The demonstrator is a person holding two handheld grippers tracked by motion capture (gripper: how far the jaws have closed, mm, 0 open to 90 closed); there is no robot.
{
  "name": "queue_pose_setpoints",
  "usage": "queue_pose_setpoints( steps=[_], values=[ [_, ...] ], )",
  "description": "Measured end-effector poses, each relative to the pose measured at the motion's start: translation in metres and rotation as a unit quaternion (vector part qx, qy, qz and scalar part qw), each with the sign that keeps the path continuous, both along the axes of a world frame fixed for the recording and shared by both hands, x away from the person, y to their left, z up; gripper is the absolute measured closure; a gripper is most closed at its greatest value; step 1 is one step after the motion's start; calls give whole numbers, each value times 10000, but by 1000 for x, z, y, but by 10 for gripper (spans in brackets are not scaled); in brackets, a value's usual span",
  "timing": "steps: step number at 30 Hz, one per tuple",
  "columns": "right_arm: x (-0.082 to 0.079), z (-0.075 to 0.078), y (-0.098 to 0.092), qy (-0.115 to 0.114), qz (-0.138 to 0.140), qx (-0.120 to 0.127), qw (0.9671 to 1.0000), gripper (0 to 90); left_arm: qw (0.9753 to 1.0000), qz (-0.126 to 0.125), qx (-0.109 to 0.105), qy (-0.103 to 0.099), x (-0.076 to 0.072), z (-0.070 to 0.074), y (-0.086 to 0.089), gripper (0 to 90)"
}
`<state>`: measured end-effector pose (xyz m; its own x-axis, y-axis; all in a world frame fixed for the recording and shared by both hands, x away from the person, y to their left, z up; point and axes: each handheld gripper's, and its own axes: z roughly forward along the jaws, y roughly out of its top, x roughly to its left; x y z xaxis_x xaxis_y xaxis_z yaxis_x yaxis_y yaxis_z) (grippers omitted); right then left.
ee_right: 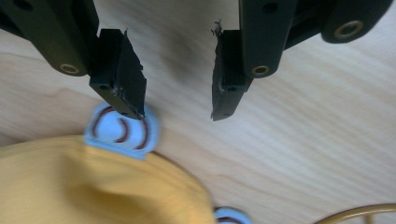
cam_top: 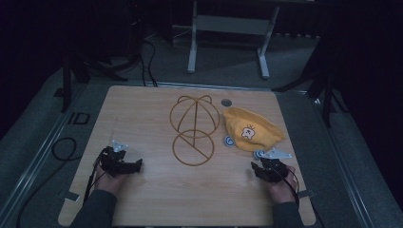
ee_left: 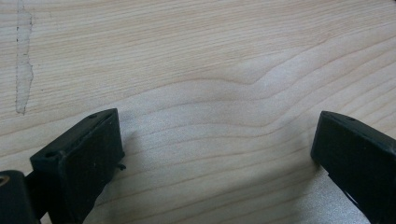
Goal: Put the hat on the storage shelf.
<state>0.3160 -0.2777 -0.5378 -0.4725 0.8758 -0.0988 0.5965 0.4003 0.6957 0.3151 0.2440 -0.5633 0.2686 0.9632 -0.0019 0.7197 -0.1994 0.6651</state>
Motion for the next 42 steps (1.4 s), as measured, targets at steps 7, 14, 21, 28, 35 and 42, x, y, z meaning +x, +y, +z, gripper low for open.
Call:
queue_pose_setpoints(
  steps=[7,14,21,28,35,42],
  values=[
    [12,0,-12,33,-211,-99,9997,524,10000,-8,-5,-13,0,0,0,22],
    [25,-5,-20,187,-305,-94,9993,504,10000,-4,-9,-12,0,0,-1,22],
    [41,-12,-21,429,-426,267,9978,451,10000,-12,-8,-17,0,0,-1,22],
    [45,-12,-17,437,-374,269,9980,464,10000,-11,-10,-20,0,0,-1,22],
    [47,-10,-11,534,-416,256,9974,550,10000,-22,-1,-14,0,0,-1,22],
    [46,-7,-7,568,-302,199,9977,749,10000,-30,-3,-17,-1,0,-1,22]
  ],
)
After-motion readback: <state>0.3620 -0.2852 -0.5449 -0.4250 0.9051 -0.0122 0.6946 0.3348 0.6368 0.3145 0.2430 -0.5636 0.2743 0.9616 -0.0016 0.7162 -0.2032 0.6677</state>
